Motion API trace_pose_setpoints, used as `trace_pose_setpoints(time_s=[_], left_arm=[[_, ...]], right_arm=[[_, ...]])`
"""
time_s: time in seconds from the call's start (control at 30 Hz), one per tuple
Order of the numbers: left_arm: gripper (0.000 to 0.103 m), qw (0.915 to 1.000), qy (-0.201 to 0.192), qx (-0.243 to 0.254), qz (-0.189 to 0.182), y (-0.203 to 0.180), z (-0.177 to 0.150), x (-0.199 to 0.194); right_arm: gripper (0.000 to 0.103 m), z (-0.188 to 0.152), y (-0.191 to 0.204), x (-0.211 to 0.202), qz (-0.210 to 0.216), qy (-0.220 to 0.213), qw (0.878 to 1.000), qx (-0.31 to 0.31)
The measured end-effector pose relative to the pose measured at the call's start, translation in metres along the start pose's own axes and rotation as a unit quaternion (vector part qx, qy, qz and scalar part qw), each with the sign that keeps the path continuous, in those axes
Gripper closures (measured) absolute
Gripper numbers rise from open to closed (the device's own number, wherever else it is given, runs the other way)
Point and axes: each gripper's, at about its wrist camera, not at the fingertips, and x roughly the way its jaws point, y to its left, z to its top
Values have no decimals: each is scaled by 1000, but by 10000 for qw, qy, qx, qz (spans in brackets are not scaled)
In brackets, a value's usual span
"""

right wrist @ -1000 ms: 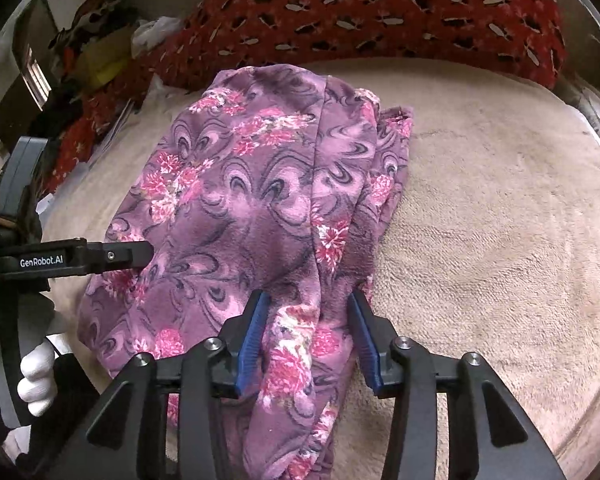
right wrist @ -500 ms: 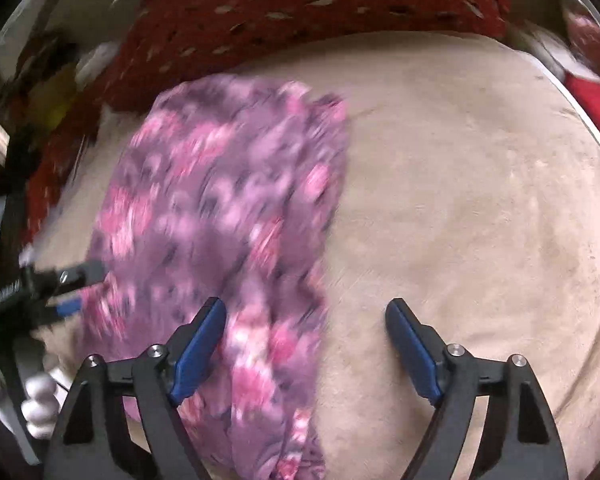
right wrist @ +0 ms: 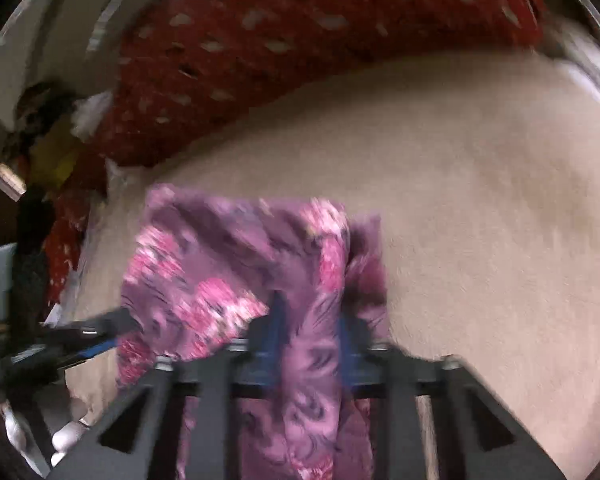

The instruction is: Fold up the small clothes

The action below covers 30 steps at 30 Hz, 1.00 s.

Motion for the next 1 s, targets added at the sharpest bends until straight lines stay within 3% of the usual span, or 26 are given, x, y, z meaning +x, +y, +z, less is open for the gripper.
trace_pose_setpoints(time_s=[0.1, 0.2, 0.23, 0.3, 0.43, 0.57, 0.63, 0.7, 0.73, 0.83, 0.9, 1.0], left_arm=[[0, 9993, -284, -53, 255, -1, 9, 4], [0, 9994, 200, -103, 269, -3, 20, 40], [0, 9992, 226, -126, 292, -4, 22, 41], [0, 9997, 36, -72, 227, -8, 24, 23], [1, 9983, -558, -158, 27, -15, 31, -10], [1, 9979, -432, 64, 478, -35, 46, 13], [1, 9954, -147, 137, 938, -37, 51, 43], [0, 9918, 170, 112, 1261, -32, 52, 70], [0, 9924, 216, 9, 1208, -28, 53, 77], [2, 9946, 231, -172, 996, -19, 56, 69], [12, 9973, 215, -182, 682, -11, 53, 51], [12, 9991, -73, -51, 409, -4, 31, 15]], right_arm=[[99, 6, -10, -20, 196, -445, 9988, -54], [98, -1, -29, 15, -276, 281, 9992, -41], [98, -1, -30, 16, -254, 257, 9993, -43], [92, 5, -26, 4, -231, 132, 9996, 2], [90, 17, -8, -29, -39, -399, 9985, -381], [90, 28, 8, -22, -80, -426, 9972, -608], [90, 29, 10, -6, -192, -315, 9976, -579], [92, 28, 1, 15, -566, -44, 9970, -531], [95, 25, -7, 33, -814, 287, 9951, -479], [95, 28, -14, 37, -705, 259, 9959, -504], [93, 33, -11, 27, -650, 348, 9957, -563], [88, 27, 3, -5, -443, 136, 9923, -1150]])
